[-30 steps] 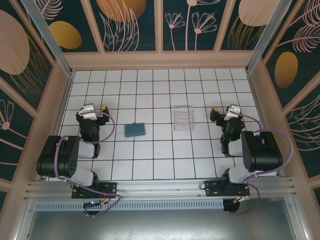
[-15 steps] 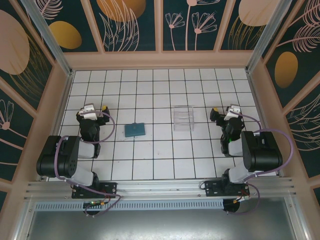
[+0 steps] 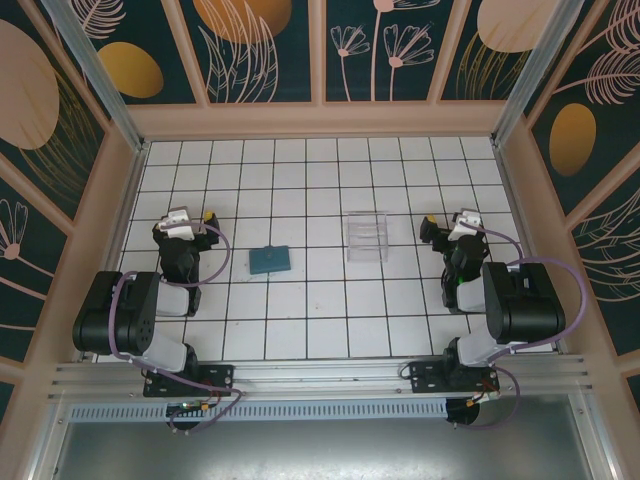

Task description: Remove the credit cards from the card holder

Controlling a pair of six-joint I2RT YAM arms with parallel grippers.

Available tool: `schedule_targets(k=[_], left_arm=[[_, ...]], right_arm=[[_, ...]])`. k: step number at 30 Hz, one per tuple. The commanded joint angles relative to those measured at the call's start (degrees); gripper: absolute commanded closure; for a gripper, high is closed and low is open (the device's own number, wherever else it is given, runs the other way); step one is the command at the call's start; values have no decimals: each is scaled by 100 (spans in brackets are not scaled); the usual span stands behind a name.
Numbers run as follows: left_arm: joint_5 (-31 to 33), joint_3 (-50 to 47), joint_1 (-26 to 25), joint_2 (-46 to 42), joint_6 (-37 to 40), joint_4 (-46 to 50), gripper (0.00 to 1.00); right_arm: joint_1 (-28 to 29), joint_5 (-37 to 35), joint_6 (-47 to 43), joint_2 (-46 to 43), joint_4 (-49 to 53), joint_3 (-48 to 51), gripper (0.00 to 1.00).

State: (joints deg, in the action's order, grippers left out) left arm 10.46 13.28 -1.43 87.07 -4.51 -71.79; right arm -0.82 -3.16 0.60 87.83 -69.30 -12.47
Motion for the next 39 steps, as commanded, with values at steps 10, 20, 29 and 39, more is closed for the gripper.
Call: schedule_targets(k=[10, 20, 29, 39], left_arm=[[621, 1094, -77, -809, -196, 2446, 2], [310, 3033, -737, -1032, -1754, 6432, 4], [-237, 3848, -1602, -321, -2084, 8709, 4], [-1693, 4155, -1861, 394, -1894, 8955, 12]], right_arm=[[82, -502, 166, -595, 1408, -673, 1], [151, 198, 1098, -1267, 5746, -2253, 2], [835, 1049, 1442, -1251, 7920, -3085, 11], [2471, 693, 2071, -1339, 8876, -3746, 12]])
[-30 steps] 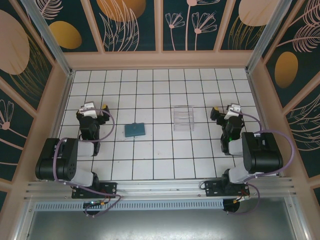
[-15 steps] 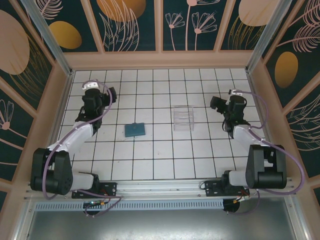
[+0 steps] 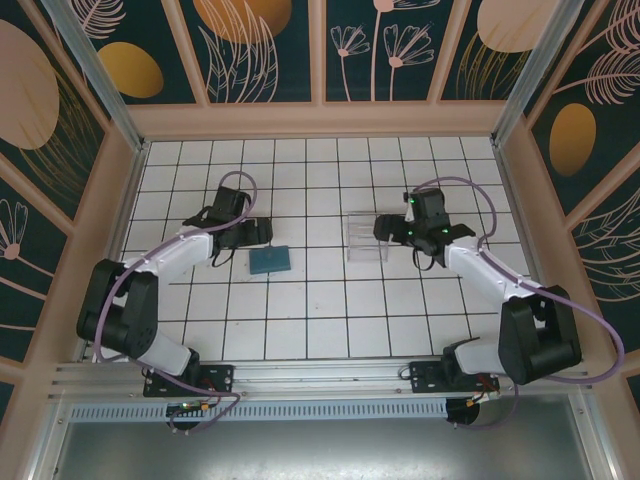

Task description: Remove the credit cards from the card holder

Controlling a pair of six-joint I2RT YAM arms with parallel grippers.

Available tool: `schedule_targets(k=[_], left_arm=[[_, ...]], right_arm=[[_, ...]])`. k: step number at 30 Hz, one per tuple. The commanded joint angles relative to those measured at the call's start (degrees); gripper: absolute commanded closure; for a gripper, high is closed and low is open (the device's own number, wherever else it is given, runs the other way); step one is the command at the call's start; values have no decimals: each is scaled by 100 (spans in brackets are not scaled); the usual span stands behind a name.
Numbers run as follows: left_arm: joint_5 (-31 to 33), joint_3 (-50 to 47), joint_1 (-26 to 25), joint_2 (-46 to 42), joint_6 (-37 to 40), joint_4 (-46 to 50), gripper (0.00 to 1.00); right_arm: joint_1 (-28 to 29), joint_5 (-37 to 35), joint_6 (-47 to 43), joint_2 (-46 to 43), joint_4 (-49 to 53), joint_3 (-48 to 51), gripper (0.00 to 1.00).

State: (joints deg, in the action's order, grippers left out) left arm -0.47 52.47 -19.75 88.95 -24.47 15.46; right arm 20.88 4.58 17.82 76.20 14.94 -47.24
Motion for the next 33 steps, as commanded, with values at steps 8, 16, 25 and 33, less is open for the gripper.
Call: schedule_targets(k=[8, 16, 25, 33], left_arm=[[-987, 509, -145, 795, 231, 294, 13], [-1285, 356, -214, 890, 405, 326, 11], [-1527, -146, -432, 635, 234, 401, 11], [-1840, -769, -794, 129, -163, 303, 15]], right_arm=[[1324, -49, 864, 20, 397, -623, 13], [1814, -38, 1021, 400, 405, -936, 12], [2055, -46, 1231, 586, 440, -998, 13], [2277, 8, 1390, 679, 444, -915, 13]])
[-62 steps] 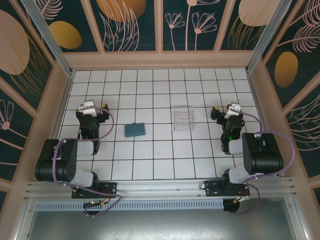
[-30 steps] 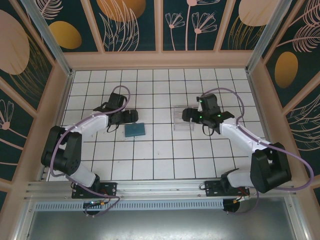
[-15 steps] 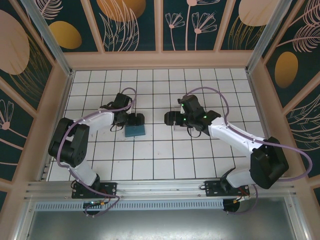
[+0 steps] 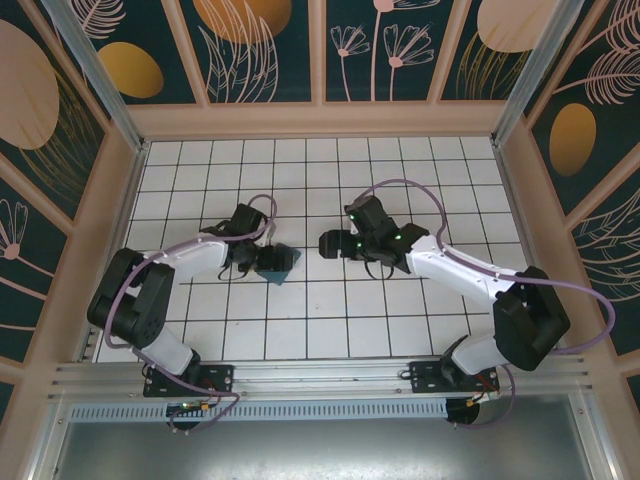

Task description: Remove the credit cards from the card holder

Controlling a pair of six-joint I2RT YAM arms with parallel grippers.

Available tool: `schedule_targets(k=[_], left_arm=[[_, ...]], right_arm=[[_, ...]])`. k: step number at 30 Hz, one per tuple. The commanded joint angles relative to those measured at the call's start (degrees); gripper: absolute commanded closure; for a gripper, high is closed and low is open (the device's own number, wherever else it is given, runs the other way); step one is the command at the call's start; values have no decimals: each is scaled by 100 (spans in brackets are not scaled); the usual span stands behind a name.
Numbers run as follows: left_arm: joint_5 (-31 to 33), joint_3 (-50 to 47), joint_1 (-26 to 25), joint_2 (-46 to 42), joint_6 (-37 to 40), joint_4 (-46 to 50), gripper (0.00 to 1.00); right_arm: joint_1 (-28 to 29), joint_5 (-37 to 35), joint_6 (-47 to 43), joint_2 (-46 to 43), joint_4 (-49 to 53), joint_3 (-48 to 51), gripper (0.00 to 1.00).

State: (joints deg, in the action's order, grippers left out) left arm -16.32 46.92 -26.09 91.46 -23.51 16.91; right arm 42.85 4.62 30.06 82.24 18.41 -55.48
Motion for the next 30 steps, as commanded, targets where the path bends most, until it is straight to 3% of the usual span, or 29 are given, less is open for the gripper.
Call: schedule_targets(k=[1, 5, 15, 23, 30], left_arm=[[-283, -262, -235, -166, -327, 125, 17], [-198, -297, -475, -284, -499, 136, 23], [1811, 651, -473, -322, -484, 923, 23], [1482, 1598, -336, 918, -577, 883, 18], [1579, 1770, -343, 1296, -638, 1063, 15]], right_arm=[[98, 4, 175, 90, 88, -85, 13], [131, 26, 191, 127, 58, -34, 13], [145, 1, 86, 230, 4, -35, 14], [162, -75, 170, 176, 86, -63, 15], [178, -207, 270, 28, 214, -7, 15]])
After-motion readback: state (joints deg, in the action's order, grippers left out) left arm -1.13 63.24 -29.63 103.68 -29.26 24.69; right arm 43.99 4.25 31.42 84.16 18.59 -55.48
